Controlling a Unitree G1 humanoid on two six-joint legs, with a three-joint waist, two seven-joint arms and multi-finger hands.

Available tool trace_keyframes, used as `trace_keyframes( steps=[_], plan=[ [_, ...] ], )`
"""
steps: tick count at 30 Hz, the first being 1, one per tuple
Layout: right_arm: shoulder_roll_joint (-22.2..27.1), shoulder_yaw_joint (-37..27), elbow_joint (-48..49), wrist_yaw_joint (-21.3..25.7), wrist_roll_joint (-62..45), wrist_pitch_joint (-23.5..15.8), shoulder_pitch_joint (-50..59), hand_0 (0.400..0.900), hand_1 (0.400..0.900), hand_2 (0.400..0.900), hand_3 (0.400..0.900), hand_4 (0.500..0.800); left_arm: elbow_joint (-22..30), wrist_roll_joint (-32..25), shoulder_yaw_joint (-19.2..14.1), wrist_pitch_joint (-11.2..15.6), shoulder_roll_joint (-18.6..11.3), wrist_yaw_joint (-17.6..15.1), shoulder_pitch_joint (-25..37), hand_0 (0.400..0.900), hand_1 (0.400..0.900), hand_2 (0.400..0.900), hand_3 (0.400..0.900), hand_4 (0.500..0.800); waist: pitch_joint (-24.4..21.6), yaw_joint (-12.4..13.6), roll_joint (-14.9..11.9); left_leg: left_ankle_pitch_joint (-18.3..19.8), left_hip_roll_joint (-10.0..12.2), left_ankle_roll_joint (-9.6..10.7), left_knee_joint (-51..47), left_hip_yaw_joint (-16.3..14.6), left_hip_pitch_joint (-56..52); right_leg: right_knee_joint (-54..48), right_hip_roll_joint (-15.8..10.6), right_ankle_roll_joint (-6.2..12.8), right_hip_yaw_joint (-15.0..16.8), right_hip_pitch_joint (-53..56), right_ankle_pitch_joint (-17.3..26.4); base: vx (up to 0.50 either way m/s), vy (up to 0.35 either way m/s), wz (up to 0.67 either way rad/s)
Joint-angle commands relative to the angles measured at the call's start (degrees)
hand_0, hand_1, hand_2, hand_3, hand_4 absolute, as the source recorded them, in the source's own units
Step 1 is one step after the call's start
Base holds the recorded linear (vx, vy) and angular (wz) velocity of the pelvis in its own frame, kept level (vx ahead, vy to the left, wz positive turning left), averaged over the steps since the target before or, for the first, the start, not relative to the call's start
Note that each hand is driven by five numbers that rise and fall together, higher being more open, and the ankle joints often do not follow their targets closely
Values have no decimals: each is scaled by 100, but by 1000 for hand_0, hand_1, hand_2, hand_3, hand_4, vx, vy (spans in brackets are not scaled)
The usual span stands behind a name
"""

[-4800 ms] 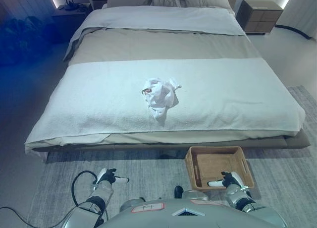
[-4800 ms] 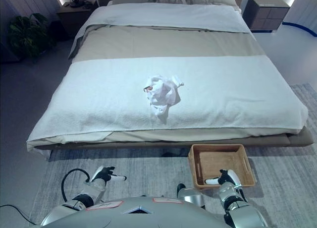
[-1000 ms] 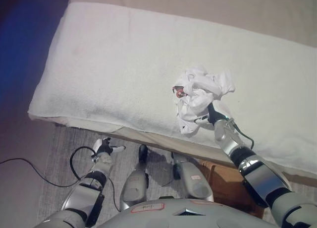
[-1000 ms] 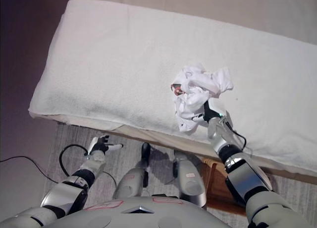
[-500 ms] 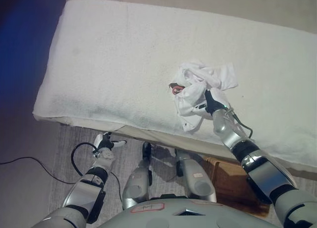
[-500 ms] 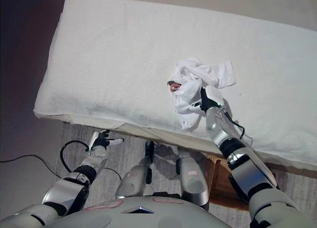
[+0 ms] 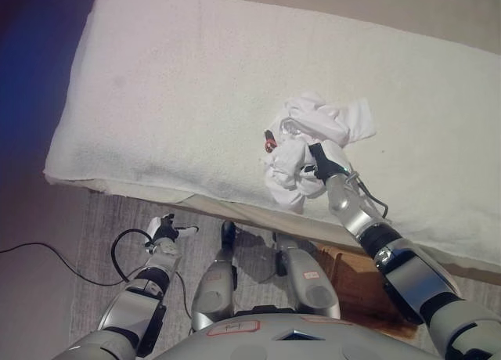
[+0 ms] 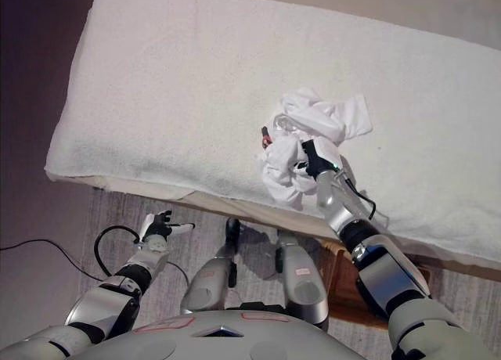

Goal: Put the clothes on the bed into the basket.

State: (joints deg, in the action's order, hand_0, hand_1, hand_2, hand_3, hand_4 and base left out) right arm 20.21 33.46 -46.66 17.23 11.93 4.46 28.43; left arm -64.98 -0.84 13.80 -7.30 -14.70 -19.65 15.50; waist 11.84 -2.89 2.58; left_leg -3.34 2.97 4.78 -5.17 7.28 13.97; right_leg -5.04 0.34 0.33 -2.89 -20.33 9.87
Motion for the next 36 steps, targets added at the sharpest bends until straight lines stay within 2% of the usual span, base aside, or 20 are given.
trace_keyframes(
  steps=[1, 6, 8, 9, 10, 11, 12, 13, 15, 16, 19, 21, 25, 26, 27, 29, 30, 32, 34, 36],
  plan=[
    [-218, -138, -78, 210, -45, -297, 101, 400, 400, 400, 400, 500, -201, 83, 67, 23, -305, -307, 202, 900, 900, 900, 900, 800, -123, 49, 7, 307, -140, -172, 17, -326, -607, 4, 7, 322, 416, 117, -259, 17, -29, -8],
    [-125, -624, -579, 302, -284, -213, -292, 400, 400, 400, 400, 500, -58, 43, 78, 81, -254, -231, 126, 900, 900, 900, 900, 800, -235, -53, 56, 426, -87, -199, 17, -421, -999, 111, 108, 257, 577, 318, -446, 87, -29, -17],
    [-78, -797, -750, 280, -352, -184, -554, 400, 400, 400, 400, 500, 39, 54, 74, 90, -214, -177, 73, 900, 900, 900, 900, 800, -225, -125, 42, 453, -86, -167, 505, -511, -1071, 112, 174, 182, 687, 559, -550, 116, -42, -34],
    [-41, -927, -862, 271, -409, -176, -655, 400, 400, 400, 400, 500, 91, 40, 61, 103, -201, -136, 45, 900, 900, 900, 900, 800, -176, -136, 8, 463, -160, -126, 1135, -488, -1034, 112, 215, 145, 754, 762, -600, 85, -15, -56],
    [-524, -680, -1035, 153, -306, -247, -983, 400, 400, 400, 400, 500, 301, -10, 105, 159, -124, -139, 2, 900, 900, 900, 900, 800, -105, -117, 7, 424, -321, -126, 1559, -382, -931, 144, 226, 120, 840, 876, -623, 58, 3, -66],
    [-280, -848, -981, 284, -331, -194, -855, 400, 400, 400, 400, 500, 267, -78, 41, 118, -149, -139, -47, 900, 900, 900, 900, 800, -80, -125, -28, 357, -498, -120, 2003, -226, -783, 194, 227, 94, 915, 958, -646, 14, 33, -71],
    [-327, -898, -1065, 309, -443, -151, -787, 400, 400, 400, 400, 500, 258, -74, 111, 109, -135, -90, 38, 900, 900, 900, 900, 800, -50, -128, -54, 331, -615, -142, 2318, -65, -688, 239, 247, 69, 1010, 1048, -668, 11, 26, -65],
    [-359, -983, -1129, 270, -474, -174, -887, 400, 400, 400, 400, 500, 305, -66, 112, 126, -152, -65, 11, 900, 900, 900, 900, 800, -66, -108, -101, 345, -683, -188, 2345, 37, -588, 243, 217, 73, 1121, 1139, -681, 8, 35, -68],
    [-296, -1307, -1468, 183, -669, -109, -1079, 400, 400, 400, 400, 500, 380, -28, 117, 141, -188, -60, -25, 900, 900, 900, 900, 800, -191, -159, -224, 549, -655, -282, 1829, 175, -452, 300, 164, 166, 1384, 1230, -710, 65, 43, -67],
    [-298, -1308, -1468, 183, -669, -110, -1080, 400, 400, 400, 400, 500, 380, -28, 118, 140, -190, -60, -25, 900, 900, 900, 900, 800, -204, -157, -230, 534, -660, -282, 1813, 172, -445, 300, 158, 167, 1388, 1216, -708, 186, 72, -101],
    [-312, -1524, -1531, 386, -724, -79, -1291, 400, 400, 400, 400, 500, 466, -57, 114, 85, -137, -126, -137, 900, 900, 900, 900, 800, -376, -291, -166, 110, -424, -307, 924, 401, -396, 376, 245, 232, 1873, 1520, -808, 211, 154, -135],
    [-104, -1838, -1896, 224, -974, -19, -1338, 400, 400, 400, 400, 500, 386, -41, 96, 97, -120, -71, -219, 900, 900, 900, 900, 800, -443, -289, -66, -126, -379, -272, 520, 307, -477, 343, 279, 292, 2077, 1691, -806, 169, 216, -138],
    [60, -2219, -1748, 240, -1172, 4, -1381, 400, 400, 400, 400, 500, 403, 48, -45, 80, -82, -69, -422, 900, 900, 900, 900, 800, -611, -273, 8, 194, -446, -397, 570, -277, -840, 451, 238, 571, 2561, 1777, -841, 114, 239, -154],
    [57, -2276, -1797, 250, -1209, 23, -1313, 400, 400, 400, 400, 500, 416, 71, -49, 71, -100, -62, -416, 900, 900, 900, 900, 800, -605, -227, 34, 291, -412, -466, 586, -511, -927, 708, 201, 614, 2482, 1700, -969, 78, 186, -168],
    [48, -2310, -1786, 311, -1230, 24, -1161, 400, 400, 400, 400, 500, 436, 25, -71, 75, -149, -84, -376, 900, 900, 900, 900, 800, -547, -67, 89, 387, -326, -522, 612, -792, -1028, 1082, 18, 581, 1894, 1554, -1111, 51, 120, -184],
    [25, -2265, -1803, 397, -1161, -1, -952, 400, 400, 400, 400, 500, 451, -23, -75, 109, -221, -160, -336, 900, 900, 900, 900, 800, -471, 210, 211, 399, -163, -506, 630, -1204, -1119, 1402, -628, 400, -130, 1576, -1383, -40, 62, -120],
    [79, -2217, -1933, 409, -1110, 24, -833, 400, 400, 400, 400, 500, 427, 12, -55, 78, -278, -139, -332, 900, 900, 900, 900, 800, -473, 199, 222, 325, -178, -484, 535, -1238, -1202, 1477, -615, 413, -240, 1601, -1367, -39, 11, -35],
    [114, -2124, -2150, 415, -1049, 61, -588, 400, 400, 400, 400, 500, 284, 8, -25, 83, -346, -157, -157, 900, 900, 900, 900, 800, -567, 179, 156, 277, -207, -464, 372, -1319, -1410, 1287, -528, 474, -33, 1749, -1262, 56, -54, -19],
    [112, -2090, -2365, 434, -1085, 109, -343, 400, 400, 400, 400, 500, 59, 3, -51, 60, -345, -244, 109, 900, 900, 900, 900, 800, -713, 236, 90, 282, -271, -445, 243, -1397, -1531, 534, -663, 526, -246, 2125, -1025, 71, -93, -23],
    [184, -2037, -2499, 414, -1080, 152, -196, 400, 400, 400, 400, 500, -9, -17, -84, 41, -319, -261, 187, 900, 900, 900, 900, 800, -850, 227, 83, 216, -276, -404, 95, -1391, -1585, 208, -580, 537, -59, 2249, -961, 65, -104, 8]
  ],
)
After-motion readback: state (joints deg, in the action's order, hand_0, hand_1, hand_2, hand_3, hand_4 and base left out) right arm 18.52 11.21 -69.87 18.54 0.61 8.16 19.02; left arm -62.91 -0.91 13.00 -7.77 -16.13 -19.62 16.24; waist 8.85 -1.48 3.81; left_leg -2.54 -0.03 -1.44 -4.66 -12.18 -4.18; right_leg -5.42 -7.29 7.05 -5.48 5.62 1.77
